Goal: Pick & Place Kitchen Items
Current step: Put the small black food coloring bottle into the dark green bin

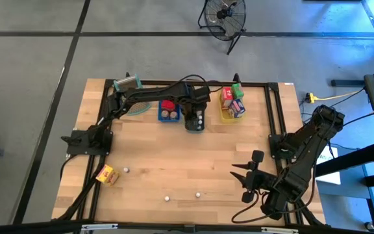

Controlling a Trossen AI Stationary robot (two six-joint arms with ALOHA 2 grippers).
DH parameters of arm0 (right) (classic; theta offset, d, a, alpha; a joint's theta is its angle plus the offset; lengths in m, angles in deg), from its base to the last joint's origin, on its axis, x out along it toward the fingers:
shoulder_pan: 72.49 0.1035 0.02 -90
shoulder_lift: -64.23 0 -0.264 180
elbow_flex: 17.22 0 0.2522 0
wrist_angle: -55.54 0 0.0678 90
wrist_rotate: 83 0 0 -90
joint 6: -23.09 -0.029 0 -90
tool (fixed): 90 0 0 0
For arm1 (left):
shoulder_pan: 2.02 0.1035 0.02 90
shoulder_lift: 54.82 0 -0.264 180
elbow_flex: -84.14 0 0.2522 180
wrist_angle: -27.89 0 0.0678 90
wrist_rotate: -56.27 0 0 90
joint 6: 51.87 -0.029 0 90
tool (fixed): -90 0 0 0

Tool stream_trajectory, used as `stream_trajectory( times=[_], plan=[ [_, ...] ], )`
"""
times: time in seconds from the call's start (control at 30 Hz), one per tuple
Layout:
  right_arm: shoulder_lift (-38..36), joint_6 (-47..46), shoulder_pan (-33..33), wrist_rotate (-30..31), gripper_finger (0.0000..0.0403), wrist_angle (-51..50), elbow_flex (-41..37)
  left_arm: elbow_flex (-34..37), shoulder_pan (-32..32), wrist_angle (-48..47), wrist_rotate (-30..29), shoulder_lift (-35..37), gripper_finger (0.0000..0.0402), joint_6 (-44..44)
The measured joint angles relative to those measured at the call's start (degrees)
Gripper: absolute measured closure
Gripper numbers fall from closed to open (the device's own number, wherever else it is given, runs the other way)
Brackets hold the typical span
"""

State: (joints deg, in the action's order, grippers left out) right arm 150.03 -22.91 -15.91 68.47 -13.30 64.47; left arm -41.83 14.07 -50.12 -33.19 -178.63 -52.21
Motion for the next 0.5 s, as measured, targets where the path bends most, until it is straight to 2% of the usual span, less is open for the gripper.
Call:
stream_trajectory(
  times=[0.13,0.33,0.5],
  plan=[
    [0.0,0.6,0.0,0.0,0.027,-0.1,0.0,0.0,-0.5,-0.3,0.7,0.0,0.0347,8.1],
    [0.0,1.9,0.0,-0.2,0.027,-0.4,0.0,0.0,-1.1,-0.4,0.6,0.0,0.0347,14.8],
    [0.0,1.9,0.1,-0.6,0.027,-1.7,0.0,0.0,-1.0,-0.2,-3.6,0.0,0.0347,23.6]
  ],
)
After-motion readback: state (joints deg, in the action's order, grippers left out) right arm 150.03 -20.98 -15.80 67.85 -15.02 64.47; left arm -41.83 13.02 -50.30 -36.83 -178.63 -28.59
